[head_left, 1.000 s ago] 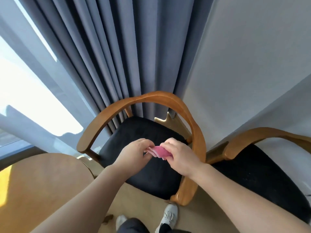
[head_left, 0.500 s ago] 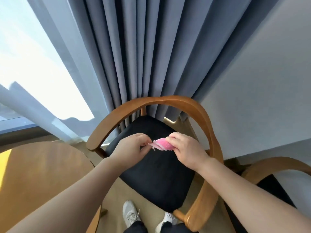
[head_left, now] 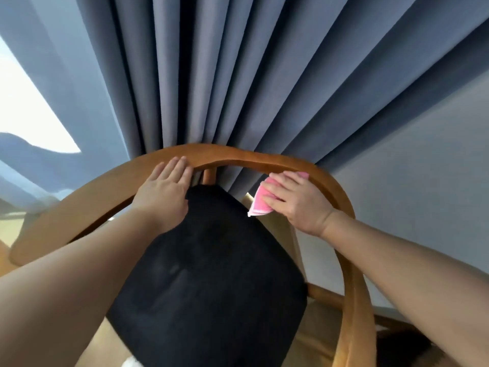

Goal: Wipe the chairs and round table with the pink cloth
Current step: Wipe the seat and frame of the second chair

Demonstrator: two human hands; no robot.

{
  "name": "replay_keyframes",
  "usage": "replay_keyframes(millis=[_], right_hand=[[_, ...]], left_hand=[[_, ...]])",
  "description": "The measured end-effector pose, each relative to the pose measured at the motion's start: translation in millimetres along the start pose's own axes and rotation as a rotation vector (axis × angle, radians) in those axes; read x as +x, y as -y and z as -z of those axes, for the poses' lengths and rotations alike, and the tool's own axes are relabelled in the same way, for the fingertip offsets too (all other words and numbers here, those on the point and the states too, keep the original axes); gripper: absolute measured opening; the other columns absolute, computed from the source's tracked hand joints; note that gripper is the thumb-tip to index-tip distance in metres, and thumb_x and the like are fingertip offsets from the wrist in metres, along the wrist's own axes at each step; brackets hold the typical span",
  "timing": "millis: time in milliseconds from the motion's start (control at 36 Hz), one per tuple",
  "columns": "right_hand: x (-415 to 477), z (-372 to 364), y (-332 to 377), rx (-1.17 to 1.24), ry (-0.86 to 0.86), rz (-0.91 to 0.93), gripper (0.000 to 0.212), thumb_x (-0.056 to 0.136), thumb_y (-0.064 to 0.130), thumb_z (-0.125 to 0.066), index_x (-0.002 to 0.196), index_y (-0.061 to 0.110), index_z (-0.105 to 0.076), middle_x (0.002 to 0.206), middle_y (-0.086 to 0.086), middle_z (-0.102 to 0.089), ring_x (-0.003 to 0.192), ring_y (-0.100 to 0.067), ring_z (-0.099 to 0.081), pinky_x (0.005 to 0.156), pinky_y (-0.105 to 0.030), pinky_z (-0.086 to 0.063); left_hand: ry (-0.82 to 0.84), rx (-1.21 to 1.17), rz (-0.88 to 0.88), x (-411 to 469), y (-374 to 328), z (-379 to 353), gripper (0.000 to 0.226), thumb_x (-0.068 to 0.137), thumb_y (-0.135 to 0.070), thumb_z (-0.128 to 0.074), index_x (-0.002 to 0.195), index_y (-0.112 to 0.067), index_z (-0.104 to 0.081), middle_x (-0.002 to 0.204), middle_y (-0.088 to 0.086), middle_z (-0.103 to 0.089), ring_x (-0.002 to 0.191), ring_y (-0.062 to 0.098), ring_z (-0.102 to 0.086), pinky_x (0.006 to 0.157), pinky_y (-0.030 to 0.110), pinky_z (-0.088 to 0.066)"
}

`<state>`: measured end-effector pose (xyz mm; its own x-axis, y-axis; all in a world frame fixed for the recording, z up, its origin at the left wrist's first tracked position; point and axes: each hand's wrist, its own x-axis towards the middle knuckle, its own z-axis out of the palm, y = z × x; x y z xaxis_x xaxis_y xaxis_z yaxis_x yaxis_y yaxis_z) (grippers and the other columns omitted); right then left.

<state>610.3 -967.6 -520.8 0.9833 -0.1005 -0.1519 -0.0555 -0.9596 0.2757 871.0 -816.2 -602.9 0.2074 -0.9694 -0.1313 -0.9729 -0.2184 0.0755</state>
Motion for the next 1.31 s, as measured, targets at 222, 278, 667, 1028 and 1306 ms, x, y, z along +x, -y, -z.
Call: replay_keyframes(millis=[222, 278, 667, 1028, 1306], right_hand=[[28.2, -71.2, -44.5, -0.461, 0.364, 0.045, 0.058, 0.1, 0.025, -0.043, 0.153, 0.011, -0.024, 0.161, -0.012, -0.019, 0.149, -0.034, -0.013, 0.119, -0.048, 0.003], [25.4, -79.6, -50.1, -0.575, 0.446, 0.024, 0.066, 0.1, 0.032, -0.039, 0.155, 0.012, -0.009, 0.163, -0.01, -0.002, 0.15, -0.031, 0.003, 0.115, -0.047, 0.017], [-59.6, -93.6, -33.5, -0.54, 0.614, -0.137, 0.061, 0.098, 0.024, -0.019, 0.148, 0.009, 0.012, 0.154, -0.012, 0.024, 0.14, -0.028, 0.03, 0.105, -0.046, 0.034], [-138.8, -82.8, 27.7, -0.289, 0.86, -0.398, 0.07, 0.095, 0.013, -0.05, 0.154, 0.013, -0.013, 0.163, -0.008, -0.002, 0.15, -0.026, 0.004, 0.11, -0.041, 0.017], [-43.9, -81.3, -33.9, -0.659, 0.596, -0.148, 0.07, 0.095, 0.025, -0.033, 0.15, 0.007, 0.005, 0.156, -0.016, 0.019, 0.147, -0.033, 0.019, 0.112, -0.05, 0.025]], left_hand=[[-0.211, 0.097, 0.056, 8.6, -1.3, -41.5, 0.084, 0.08, -0.037, -0.048, 0.145, -0.007, -0.004, 0.154, 0.011, -0.005, 0.144, 0.025, -0.01, 0.116, 0.039, -0.003], [-0.205, 0.068, 0.1, 10.0, -10.2, -42.8, 0.084, 0.078, -0.037, -0.05, 0.147, -0.004, -0.014, 0.155, 0.015, -0.015, 0.143, 0.028, -0.014, 0.115, 0.039, -0.003], [-0.201, 0.169, 0.126, 16.2, -3.8, -49.1, 0.092, 0.073, -0.048, -0.035, 0.144, -0.009, 0.009, 0.158, 0.011, -0.004, 0.145, 0.024, -0.001, 0.11, 0.033, 0.018], [-0.128, 0.133, 0.113, 12.1, -7.6, -37.5, 0.095, 0.076, -0.045, -0.046, 0.15, -0.008, 0.0, 0.158, 0.009, 0.001, 0.145, 0.023, 0.005, 0.112, 0.034, 0.01], [-0.148, 0.125, 0.11, 13.9, -9.7, -36.9, 0.098, 0.075, -0.049, -0.044, 0.149, -0.009, 0.004, 0.158, 0.01, 0.005, 0.145, 0.023, 0.008, 0.114, 0.037, 0.008]])
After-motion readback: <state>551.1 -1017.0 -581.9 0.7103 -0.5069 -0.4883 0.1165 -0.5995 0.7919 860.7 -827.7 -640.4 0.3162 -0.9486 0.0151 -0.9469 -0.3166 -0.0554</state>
